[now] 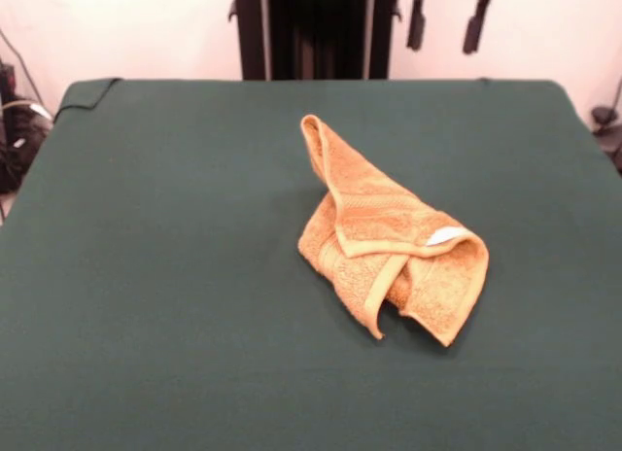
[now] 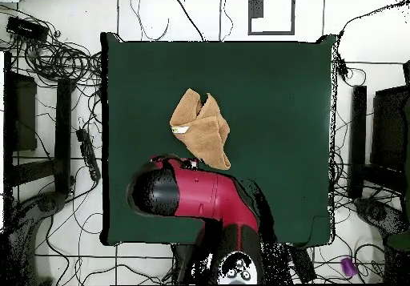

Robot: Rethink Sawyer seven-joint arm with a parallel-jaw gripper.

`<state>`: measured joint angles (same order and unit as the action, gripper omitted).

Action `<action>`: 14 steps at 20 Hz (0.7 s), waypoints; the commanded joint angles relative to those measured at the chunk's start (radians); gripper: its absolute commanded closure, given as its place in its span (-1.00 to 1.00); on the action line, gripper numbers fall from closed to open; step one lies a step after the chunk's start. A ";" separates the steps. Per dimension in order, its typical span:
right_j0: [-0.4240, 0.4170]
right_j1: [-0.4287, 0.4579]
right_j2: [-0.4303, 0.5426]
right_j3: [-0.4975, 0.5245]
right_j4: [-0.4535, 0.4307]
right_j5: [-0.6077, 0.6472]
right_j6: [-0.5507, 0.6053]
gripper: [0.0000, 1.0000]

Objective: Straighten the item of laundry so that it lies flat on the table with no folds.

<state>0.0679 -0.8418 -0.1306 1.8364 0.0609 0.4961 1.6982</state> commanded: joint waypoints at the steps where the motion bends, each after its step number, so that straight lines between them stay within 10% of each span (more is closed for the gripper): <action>1: 0.057 0.130 0.008 -0.173 0.054 0.090 0.270 -1.00; 14: 0.068 0.309 0.010 -0.412 0.101 0.162 0.266 -1.00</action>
<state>0.1100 -0.6542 -0.1571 1.5683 0.0992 0.5368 1.6982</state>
